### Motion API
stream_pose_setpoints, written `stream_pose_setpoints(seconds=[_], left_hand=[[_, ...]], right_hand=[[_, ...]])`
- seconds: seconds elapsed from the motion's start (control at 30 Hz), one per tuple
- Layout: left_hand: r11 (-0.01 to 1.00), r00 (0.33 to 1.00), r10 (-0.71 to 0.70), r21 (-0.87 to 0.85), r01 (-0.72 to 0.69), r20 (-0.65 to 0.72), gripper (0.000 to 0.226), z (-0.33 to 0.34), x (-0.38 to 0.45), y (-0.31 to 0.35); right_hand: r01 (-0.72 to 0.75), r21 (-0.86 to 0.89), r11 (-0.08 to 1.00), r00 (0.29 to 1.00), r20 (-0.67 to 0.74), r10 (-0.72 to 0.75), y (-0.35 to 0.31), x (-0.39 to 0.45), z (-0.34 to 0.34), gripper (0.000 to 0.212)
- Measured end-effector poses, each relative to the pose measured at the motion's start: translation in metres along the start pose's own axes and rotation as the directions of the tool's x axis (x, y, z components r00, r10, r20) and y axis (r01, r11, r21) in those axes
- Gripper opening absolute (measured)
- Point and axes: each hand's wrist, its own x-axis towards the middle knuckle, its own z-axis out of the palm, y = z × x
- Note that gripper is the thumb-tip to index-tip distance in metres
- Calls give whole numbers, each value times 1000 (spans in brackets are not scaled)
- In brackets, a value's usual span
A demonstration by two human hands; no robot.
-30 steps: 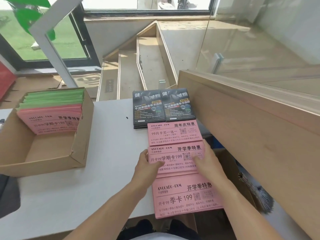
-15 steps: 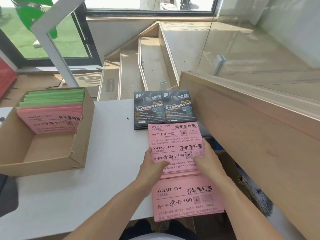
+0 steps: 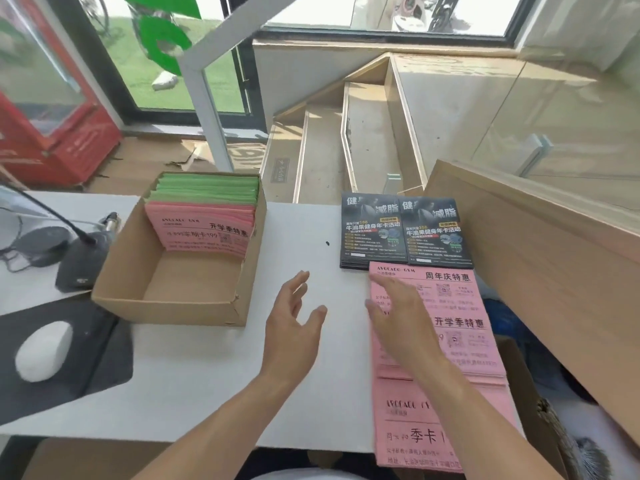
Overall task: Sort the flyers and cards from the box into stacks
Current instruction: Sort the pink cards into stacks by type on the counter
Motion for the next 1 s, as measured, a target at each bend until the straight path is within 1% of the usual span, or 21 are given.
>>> stream_pose_setpoints(seconds=[0.07,0.13,0.2,0.3,0.37,0.43,0.5,0.57,0.6,0.67,0.73,0.83,0.9,0.97,1.0], left_hand=[[999,997,44,-23,-45,-64,48,-27,10,3],[996,990,88,-17,-90,-111,44,-55,17,4],[989,979,145,9,-145,-142,42,-86,27,5],[947,936,297,186,-262,-189,43,-136,54,-1],[901,917,351,336,-275,-189,46,-172,82,-9],[806,927,359,536,-249,-109,53,-205,114,-14],[652,933,360,708,-270,24,61,-229,146,-17],[517,919,364,788,-335,152,66,-243,176,-18],[474,909,365,801,-367,200,67,-246,187,-18],[429,895,359,805,-410,265,72,-246,201,-23],[435,891,353,793,-427,285,76,-244,206,-32],[462,878,391,767,-445,274,78,-242,208,-46],[504,876,426,745,-437,226,74,-242,211,-48],[543,882,427,724,-425,198,73,-241,211,-48],[557,884,425,713,-426,196,74,-240,211,-48]], right_hand=[[85,124,989,996,3,-86,-31,6,20,39],[144,191,971,989,4,-147,-61,12,41,37],[173,238,956,984,-2,-178,-90,22,63,36],[245,245,938,968,-8,-250,-135,44,90,38],[290,224,930,953,17,-302,-162,61,106,41],[326,161,931,941,41,-337,-182,81,122,44],[357,25,934,932,61,-358,-196,103,137,50],[349,-121,929,936,98,-339,-203,120,148,56],[339,-187,922,939,121,-321,-205,126,153,57],[325,-292,899,945,141,-296,-205,129,162,56],[325,-331,886,945,85,-315,-201,128,170,51],[327,-320,889,937,-11,-349,-197,130,174,50],[341,-337,878,929,-23,-369,-198,131,175,57],[355,-353,866,925,0,-379,-199,129,176,63],[363,-354,862,923,13,-384,-200,128,176,63]])
